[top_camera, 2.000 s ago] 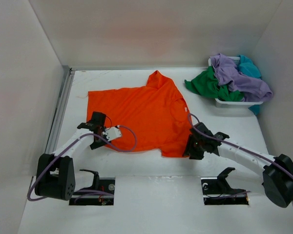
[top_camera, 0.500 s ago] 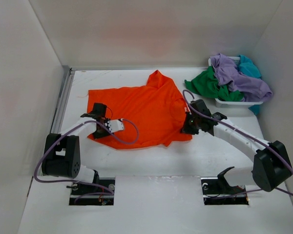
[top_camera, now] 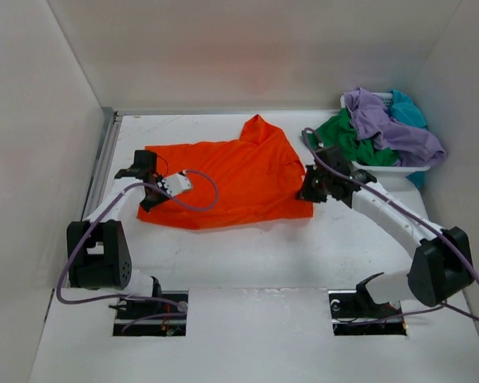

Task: Fold and stack the t-shirts
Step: Flatten out the tshirt

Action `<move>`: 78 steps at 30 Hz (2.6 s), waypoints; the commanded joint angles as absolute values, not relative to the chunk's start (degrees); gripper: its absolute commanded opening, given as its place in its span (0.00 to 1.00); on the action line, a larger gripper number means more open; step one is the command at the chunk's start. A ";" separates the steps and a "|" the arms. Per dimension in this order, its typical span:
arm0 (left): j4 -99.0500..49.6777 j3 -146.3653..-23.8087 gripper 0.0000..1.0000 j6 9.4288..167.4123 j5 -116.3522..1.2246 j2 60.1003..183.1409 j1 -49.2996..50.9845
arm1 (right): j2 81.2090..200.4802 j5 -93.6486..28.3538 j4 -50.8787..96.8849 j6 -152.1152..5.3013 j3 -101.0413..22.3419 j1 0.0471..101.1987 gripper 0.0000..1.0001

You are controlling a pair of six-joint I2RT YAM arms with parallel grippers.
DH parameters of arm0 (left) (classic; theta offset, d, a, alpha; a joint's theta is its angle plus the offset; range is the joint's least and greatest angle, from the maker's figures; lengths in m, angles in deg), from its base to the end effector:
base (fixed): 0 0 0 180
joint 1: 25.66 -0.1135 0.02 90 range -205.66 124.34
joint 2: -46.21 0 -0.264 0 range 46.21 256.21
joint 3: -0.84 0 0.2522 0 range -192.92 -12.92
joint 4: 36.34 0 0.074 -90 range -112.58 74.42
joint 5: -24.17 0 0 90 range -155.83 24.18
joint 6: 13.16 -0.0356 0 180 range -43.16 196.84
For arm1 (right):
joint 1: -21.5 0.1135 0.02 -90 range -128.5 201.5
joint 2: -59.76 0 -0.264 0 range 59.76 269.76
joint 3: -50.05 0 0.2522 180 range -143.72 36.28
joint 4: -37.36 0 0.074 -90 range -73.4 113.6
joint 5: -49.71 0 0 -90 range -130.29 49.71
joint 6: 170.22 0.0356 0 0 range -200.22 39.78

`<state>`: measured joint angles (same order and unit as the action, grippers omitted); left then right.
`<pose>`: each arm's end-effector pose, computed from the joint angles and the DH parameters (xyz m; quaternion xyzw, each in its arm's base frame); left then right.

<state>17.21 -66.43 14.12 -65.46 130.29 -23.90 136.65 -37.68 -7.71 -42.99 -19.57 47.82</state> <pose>0.2709 -0.0086 0.1999 0.5261 0.8331 0.0838 0.1486 0.2478 0.1244 0.2520 0.0826 0.9426 0.1882 0.2630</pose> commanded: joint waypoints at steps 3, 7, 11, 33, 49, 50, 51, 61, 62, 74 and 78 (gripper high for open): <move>21.28 -72.67 0.09 19.62 -59.59 133.04 -27.10 | 145.44 -36.86 -6.20 -49.72 -31.81 44.30 0.00; 21.45 -79.60 0.10 25.22 -57.22 140.31 -30.61 | 155.69 -35.63 -6.20 -52.70 -41.45 42.12 0.00; 21.71 -83.75 0.10 29.72 -56.16 144.64 -32.64 | 161.53 -35.28 -6.81 -53.76 -46.67 41.31 0.00; 11.08 -77.71 0.56 20.25 -62.65 136.83 -26.32 | 170.88 -36.68 -7.87 -53.15 -60.86 37.71 0.39; -5.37 -87.08 0.61 30.06 -79.71 154.31 -26.58 | 160.92 -42.75 -3.74 -51.92 -32.19 38.33 0.54; -4.75 -87.88 0.62 30.95 -79.62 154.49 -26.93 | 160.93 -42.66 -3.39 -51.92 -32.01 38.33 0.55; -4.13 -88.41 0.62 31.66 -79.45 154.67 -27.19 | 161.01 -42.31 -3.12 -51.92 -31.92 38.33 0.56; 10.11 -89.23 0.64 35.37 -71.54 146.79 -35.19 | 151.45 -38.45 -1.63 -47.45 -25.95 38.85 0.62; 10.46 -87.03 0.66 34.23 -70.93 144.33 -35.28 | 150.91 -38.36 -1.63 -47.09 -25.77 39.11 0.62; 14.42 -87.80 0.67 45.28 -62.66 144.21 -38.18 | 154.24 -33.17 4.17 -42.52 -24.54 42.98 0.64; 18.98 -87.98 0.67 47.48 -60.55 146.75 -40.29 | 157.67 -32.91 4.44 -41.38 -24.62 44.30 0.65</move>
<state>15.15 -85.56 43.72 -64.17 145.11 -38.87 155.18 -33.76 1.86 -43.10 -24.51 43.21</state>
